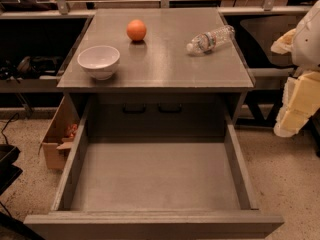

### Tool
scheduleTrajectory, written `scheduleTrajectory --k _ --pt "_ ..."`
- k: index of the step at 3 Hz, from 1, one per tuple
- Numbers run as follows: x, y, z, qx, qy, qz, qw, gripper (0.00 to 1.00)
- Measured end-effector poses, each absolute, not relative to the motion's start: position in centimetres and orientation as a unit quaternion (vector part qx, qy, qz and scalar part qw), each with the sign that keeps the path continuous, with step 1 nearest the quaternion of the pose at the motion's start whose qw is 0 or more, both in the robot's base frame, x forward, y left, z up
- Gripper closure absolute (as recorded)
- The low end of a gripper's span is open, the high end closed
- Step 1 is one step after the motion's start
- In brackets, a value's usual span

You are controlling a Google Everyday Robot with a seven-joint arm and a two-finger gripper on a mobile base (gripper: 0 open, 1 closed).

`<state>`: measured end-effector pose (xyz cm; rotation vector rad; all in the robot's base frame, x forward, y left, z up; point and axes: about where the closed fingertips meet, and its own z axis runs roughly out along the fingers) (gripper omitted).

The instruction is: Place orange into top drawer

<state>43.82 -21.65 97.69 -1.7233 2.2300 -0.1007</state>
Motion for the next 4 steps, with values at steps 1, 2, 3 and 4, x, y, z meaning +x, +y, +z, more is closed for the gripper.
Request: scheduleTrajectory --k 1,2,3,4 --pt "44.0 -21.6 97.6 -0.603 0.780 -0.034 0.162 0.00" --pt "47.6 -20.5 96.3 -0.601 0.770 -0.011 0.215 0.00" --pt "53.6 -18.4 94.6 -0.563 0.766 0.052 0.305 0.00" --pt "60.2 -14.9 95.9 -0.523 0.738 0.104 0.413 0.00"
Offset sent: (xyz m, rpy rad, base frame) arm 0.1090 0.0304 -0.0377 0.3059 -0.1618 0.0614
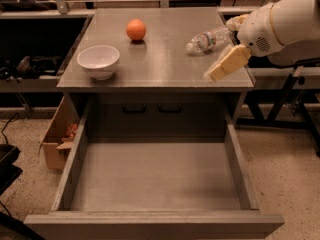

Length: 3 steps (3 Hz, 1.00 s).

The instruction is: Place orange into top drawer

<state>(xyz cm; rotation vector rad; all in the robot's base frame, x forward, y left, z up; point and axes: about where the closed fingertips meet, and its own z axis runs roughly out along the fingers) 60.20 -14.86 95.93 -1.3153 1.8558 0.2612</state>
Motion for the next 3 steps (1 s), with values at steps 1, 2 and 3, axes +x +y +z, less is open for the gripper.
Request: scheduleTrajectory --k 1,2,3 --pt "66.9 -11.2 99.9 -0.482 0.698 0.123 0.515 0.00" --pt "69.2 -11.3 102.1 -0.455 0.687 0.108 0.557 0.00" --pt "69.2 -11.3 102.1 -0.455 0.687 0.108 0.557 0.00"
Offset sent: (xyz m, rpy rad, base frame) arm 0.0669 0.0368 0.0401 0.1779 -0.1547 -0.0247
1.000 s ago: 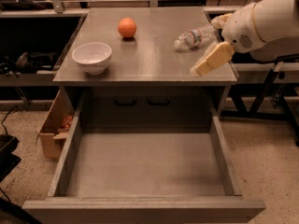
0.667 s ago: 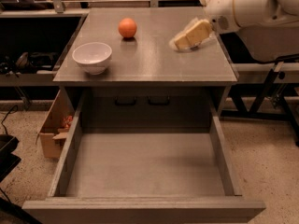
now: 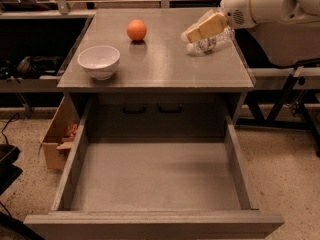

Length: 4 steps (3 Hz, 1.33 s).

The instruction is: Place orange into top drawer

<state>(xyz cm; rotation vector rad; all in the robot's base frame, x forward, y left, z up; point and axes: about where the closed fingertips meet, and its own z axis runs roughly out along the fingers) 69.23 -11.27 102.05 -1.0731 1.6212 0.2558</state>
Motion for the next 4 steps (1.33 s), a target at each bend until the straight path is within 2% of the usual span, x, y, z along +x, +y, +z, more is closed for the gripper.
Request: scheduleTrajectory --k 1,2,3,4 --pt "71.2 -10.1 100.1 -0.442 0.697 0.119 0.551 0.00" --pt "76.5 -8.2 96.5 -0.428 0.722 0.126 0.528 0.00" --pt "83.7 -3.3 92.8 -0.418 0.734 0.138 0.517 0.00" --pt "87.6 -0.4 91.4 -0.406 0.733 0.150 0.525 0.00"
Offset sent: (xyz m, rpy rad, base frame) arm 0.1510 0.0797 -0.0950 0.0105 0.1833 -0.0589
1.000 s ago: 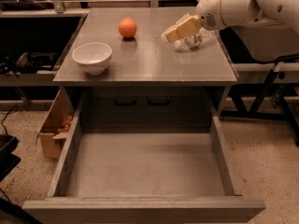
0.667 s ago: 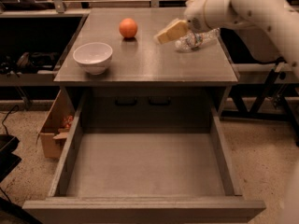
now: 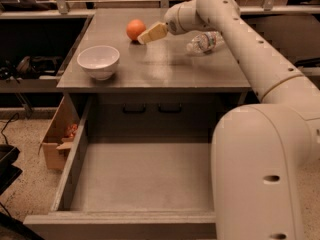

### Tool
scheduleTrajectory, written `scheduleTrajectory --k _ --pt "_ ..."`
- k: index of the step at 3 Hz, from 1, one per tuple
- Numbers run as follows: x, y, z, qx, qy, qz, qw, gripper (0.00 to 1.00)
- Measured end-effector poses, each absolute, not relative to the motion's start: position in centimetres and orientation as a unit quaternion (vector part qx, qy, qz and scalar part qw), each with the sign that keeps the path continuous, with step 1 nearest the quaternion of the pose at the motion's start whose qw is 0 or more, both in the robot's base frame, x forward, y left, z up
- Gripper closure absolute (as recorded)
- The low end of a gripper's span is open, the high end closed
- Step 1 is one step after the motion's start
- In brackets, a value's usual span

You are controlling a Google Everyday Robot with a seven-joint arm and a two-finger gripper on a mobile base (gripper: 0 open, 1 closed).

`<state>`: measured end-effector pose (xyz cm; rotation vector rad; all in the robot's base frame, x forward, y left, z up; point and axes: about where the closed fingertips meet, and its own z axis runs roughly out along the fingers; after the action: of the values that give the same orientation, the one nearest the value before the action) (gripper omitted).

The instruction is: Place orange into top drawer

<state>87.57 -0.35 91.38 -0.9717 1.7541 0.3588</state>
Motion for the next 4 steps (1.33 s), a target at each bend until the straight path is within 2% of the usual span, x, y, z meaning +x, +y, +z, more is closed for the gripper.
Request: scheduleTrajectory --k 3,4 --pt "93.9 8.4 87.0 -0.364 0.731 0.187 0.545 0.02" --pt "94.7 9.2 86.3 -0.360 0.732 0.186 0.548 0.25"
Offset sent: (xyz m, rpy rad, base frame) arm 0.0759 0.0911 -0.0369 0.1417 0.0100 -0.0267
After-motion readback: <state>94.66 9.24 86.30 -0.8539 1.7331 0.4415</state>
